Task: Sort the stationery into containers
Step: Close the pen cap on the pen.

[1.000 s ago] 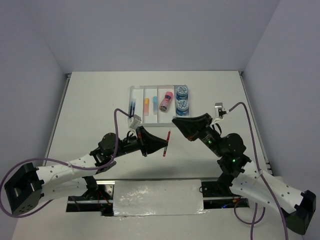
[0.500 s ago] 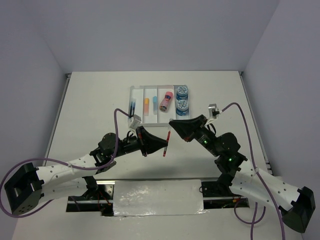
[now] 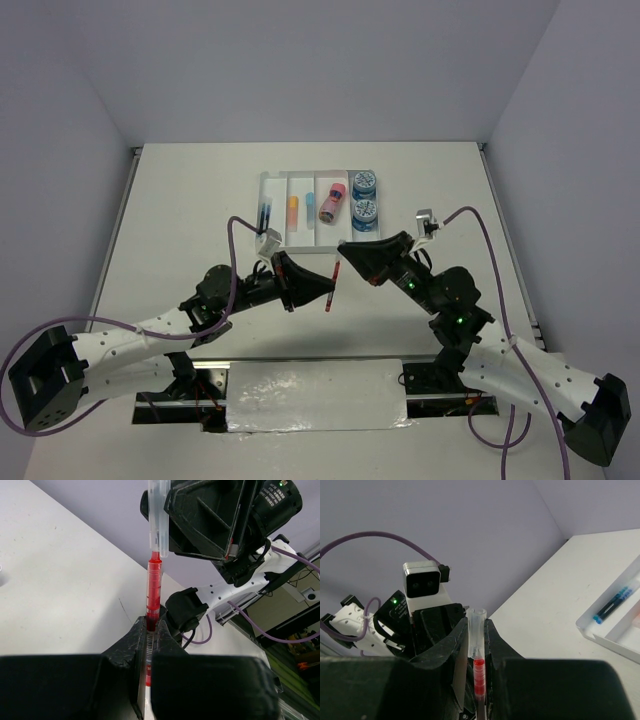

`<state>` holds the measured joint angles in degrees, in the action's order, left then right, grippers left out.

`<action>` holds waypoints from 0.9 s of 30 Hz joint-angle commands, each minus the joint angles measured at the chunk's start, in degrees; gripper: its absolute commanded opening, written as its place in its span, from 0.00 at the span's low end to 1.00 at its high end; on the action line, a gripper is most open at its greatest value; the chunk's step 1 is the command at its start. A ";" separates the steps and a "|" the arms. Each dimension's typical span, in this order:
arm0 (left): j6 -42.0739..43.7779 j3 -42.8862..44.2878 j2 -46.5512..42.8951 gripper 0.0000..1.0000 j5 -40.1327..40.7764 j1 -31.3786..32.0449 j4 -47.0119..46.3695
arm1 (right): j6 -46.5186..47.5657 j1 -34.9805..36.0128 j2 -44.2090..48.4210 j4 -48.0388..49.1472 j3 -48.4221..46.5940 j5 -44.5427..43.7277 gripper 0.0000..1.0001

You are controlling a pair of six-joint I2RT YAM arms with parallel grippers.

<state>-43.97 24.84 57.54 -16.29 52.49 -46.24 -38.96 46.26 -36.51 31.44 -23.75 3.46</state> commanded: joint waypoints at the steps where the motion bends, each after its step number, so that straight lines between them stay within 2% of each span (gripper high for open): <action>1: -0.25 0.47 -1.55 0.00 0.91 -0.46 -3.33 | -0.85 0.41 -0.14 4.76 1.59 0.75 0.00; 16: -0.33 0.30 -1.90 0.00 1.35 -0.46 -5.35 | -3.67 2.16 -2.16 10.04 5.47 1.02 0.01; 21: 1.95 2.40 -2.43 0.00 2.06 -0.55 -2.72 | -2.96 3.04 -1.11 9.69 7.04 1.02 0.09; 27: 4.33 3.73 -2.26 0.00 0.30 -0.46 -0.87 | -1.91 3.14 1.62 7.76 7.23 0.49 0.23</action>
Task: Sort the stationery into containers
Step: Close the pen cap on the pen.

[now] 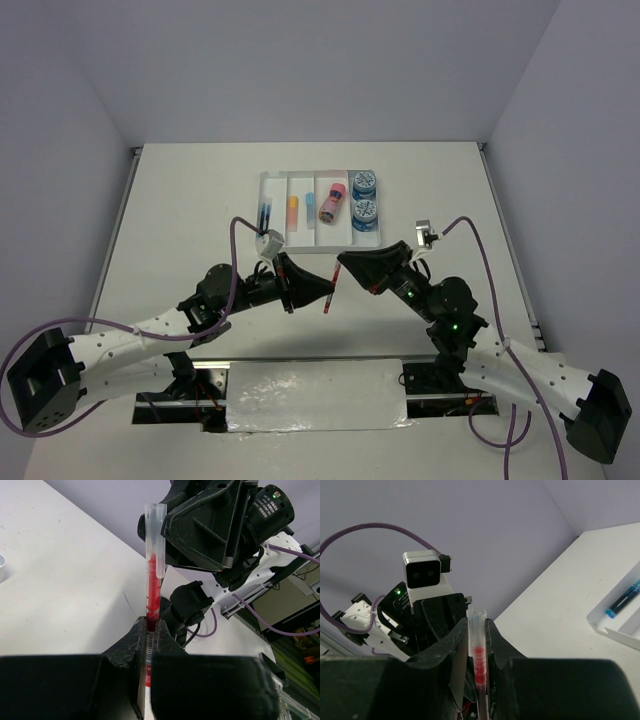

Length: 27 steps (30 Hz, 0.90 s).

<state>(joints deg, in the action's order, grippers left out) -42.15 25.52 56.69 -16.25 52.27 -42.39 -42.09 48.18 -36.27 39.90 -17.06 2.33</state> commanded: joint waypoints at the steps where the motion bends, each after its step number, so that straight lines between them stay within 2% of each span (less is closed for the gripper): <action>1: 2.43 2.87 -1.32 0.00 0.25 -0.24 -4.80 | 1.30 1.21 1.73 -0.96 0.45 1.54 0.23; 3: 2.25 2.26 -1.23 0.00 -0.18 -0.24 -5.50 | 1.57 1.30 1.91 -1.58 -0.43 1.45 0.25; 6: 1.90 1.82 -0.96 0.00 -0.80 -0.24 -6.12 | 1.92 1.21 1.56 -1.75 -1.31 1.71 0.33; 11: 2.34 1.90 -0.79 0.00 -2.12 -0.24 -6.47 | 2.01 1.39 0.85 -1.49 -2.01 2.15 0.37; 16: 2.95 2.26 -0.09 0.00 -3.35 -0.24 -6.56 | 2.36 1.39 0.94 -1.58 -2.28 2.15 0.38; 18: 2.95 2.08 -0.17 0.00 -3.09 -0.24 -6.91 | 2.53 1.56 0.76 -1.14 -2.19 3.12 0.42; 27: 2.42 3.75 0.35 0.00 -3.52 -0.24 -7.09 | 2.97 2.53 -0.12 -0.35 -1.31 3.56 0.42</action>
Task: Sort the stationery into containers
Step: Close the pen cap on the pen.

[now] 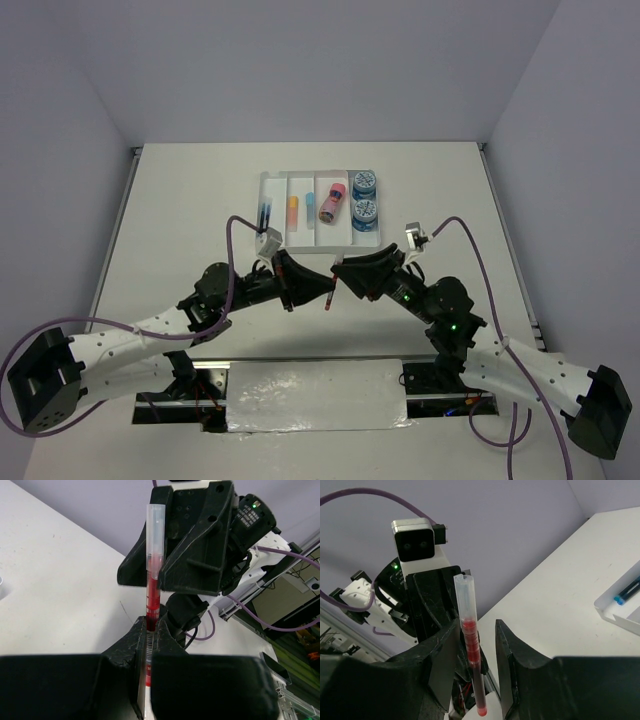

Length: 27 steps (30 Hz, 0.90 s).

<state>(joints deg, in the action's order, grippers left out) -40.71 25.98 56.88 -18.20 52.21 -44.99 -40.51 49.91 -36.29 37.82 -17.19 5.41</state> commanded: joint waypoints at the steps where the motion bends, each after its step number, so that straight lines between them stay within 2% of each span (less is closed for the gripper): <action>1: 1.07 3.90 0.25 0.00 -1.75 -0.17 -4.32 | 1.40 0.89 -0.09 1.73 -1.18 0.39 0.41; 7: 0.54 4.52 1.13 0.00 -2.46 -0.17 -5.10 | 1.93 1.07 -0.01 1.29 -1.88 0.83 0.31; 9: 0.72 4.78 1.13 0.00 -2.37 -0.17 -4.84 | 2.10 1.07 0.08 1.11 -1.97 1.00 0.25; 10: 0.81 4.78 1.13 0.00 -2.46 -0.17 -4.84 | 2.36 1.07 0.17 0.85 -2.14 0.92 0.16; 13: 0.81 5.14 1.39 0.00 -2.11 -0.17 -3.88 | 2.80 1.07 1.05 0.15 -2.58 0.74 0.04; 16: 0.89 5.57 1.39 0.00 -1.32 -0.17 -2.48 | 3.68 1.07 1.05 -1.87 -4.25 1.27 0.00; 18: 0.81 6.19 2.09 0.15 -1.93 -0.17 -2.20 | 4.47 1.15 1.14 -3.62 -5.56 1.27 0.00; 19: 0.55 6.45 2.88 0.27 -3.15 -0.17 -2.20 | 5.09 1.15 1.22 -3.72 -5.75 1.27 0.00; 22: 0.11 7.42 4.55 0.53 -5.53 -0.17 -2.12 | 6.75 1.16 1.49 -6.00 -7.50 1.10 0.00; 24: -0.25 7.60 5.87 0.59 -7.55 -0.17 -2.64 | 7.55 1.07 1.58 -7.93 -9.08 1.10 0.00; 27: -0.69 7.42 6.57 0.59 -8.52 -0.17 -2.99 | 8.52 1.15 1.66 -9.43 -10.58 1.09 0.00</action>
<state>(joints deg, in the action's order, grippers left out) -40.97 31.62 63.11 -23.31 51.99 -44.38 -34.48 50.50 -35.40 30.00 -23.88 6.31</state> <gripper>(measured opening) 0.595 0.165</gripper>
